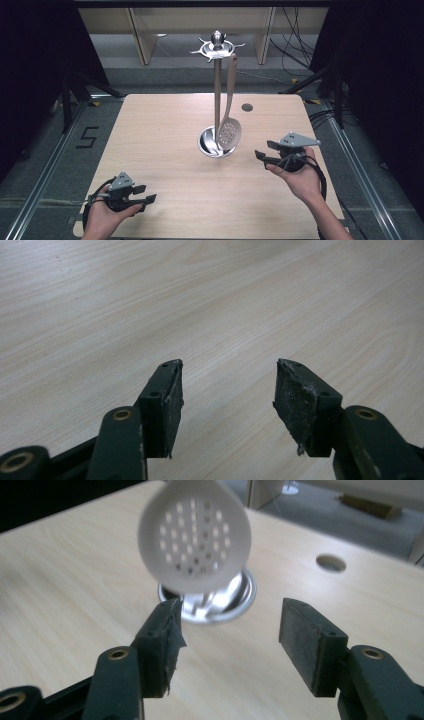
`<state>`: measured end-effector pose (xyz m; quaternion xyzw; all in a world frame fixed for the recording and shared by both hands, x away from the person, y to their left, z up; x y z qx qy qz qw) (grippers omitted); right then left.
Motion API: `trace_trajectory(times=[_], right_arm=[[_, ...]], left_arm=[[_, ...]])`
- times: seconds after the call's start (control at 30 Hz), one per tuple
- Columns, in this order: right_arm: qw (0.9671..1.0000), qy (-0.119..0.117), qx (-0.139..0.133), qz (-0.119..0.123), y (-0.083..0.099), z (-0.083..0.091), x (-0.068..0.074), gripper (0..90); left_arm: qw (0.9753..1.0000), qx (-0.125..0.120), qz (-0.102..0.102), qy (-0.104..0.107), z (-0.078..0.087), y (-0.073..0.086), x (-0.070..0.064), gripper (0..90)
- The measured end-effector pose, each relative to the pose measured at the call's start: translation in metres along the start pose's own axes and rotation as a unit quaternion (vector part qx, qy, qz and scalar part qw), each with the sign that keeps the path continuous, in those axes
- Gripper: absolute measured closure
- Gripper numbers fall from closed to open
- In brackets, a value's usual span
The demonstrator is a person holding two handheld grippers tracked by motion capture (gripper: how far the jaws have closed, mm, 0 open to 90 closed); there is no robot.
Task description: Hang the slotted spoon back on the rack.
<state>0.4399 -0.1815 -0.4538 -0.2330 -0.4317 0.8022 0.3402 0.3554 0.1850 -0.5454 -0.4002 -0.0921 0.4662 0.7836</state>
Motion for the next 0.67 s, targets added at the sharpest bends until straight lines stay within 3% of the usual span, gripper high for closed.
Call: trace_trajectory(times=[0.03,0.1,0.13,0.27,0.33,0.4,0.43,0.53,0.57,0.63,0.67], right_arm=[[0.9999,-0.001,0.01,-0.013,0.01,0.0,0.002,42.8],[0.9998,-0.001,0.019,-0.008,0.026,-0.001,0.001,42.7],[0.9993,-0.002,0.03,-0.022,0.032,-0.001,0.004,42.7],[0.9988,-0.002,0.043,-0.023,0.054,-0.001,0.001,42.6],[0.9982,-0.006,0.049,-0.033,0.065,-0.001,0.0,42.6],[0.9976,0.0,0.059,-0.036,0.075,0.0,-0.002,42.7],[0.9969,-0.001,0.061,-0.05,0.078,0.0,0.0,42.7],[0.9968,-0.003,0.055,-0.057,0.077,0.0,0.0,42.7],[0.9976,-0.003,0.053,-0.044,0.077,-0.001,-0.003,42.6],[0.9967,-0.001,0.061,-0.054,0.08,-0.001,-0.002,42.5],[0.9976,0.003,0.059,-0.035,0.081,-0.002,-0.005,42.4]], left_arm=[[1.0,-0.005,0.005,0.001,-0.001,-0.001,-0.001,44.0],[1.0,-0.004,0.007,0.003,-0.001,0.0,0.0,43.6],[1.0,-0.004,0.007,0.003,-0.001,0.0,-0.001,43.4],[1.0,-0.001,0.005,0.004,-0.001,0.0,0.0,42.4],[0.9998,-0.001,0.019,0.005,-0.002,0.0,-0.001,42.0],[0.9999,0.006,0.009,0.003,-0.001,0.001,0.001,41.8],[0.9999,0.002,0.016,0.004,-0.002,0.001,0.0,41.8],[0.9999,0.003,0.008,0.006,-0.002,0.0,0.0,41.7],[1.0,0.005,0.006,0.005,-0.002,0.001,0.0,41.6],[1.0,0.003,0.006,0.005,-0.003,0.0,0.0,41.5],[1.0,0.002,0.007,0.004,-0.003,0.0,0.001,41.4]])
Point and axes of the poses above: each handheld gripper's, and its own axes: z roughly backward along the jaws, y roughly out of its underside, x roughly to its left, the point moved 10 cm from there along -z, roughly forward along the jaws, and after that the axes turned 6 degrees about z, right-handed, at the moved point
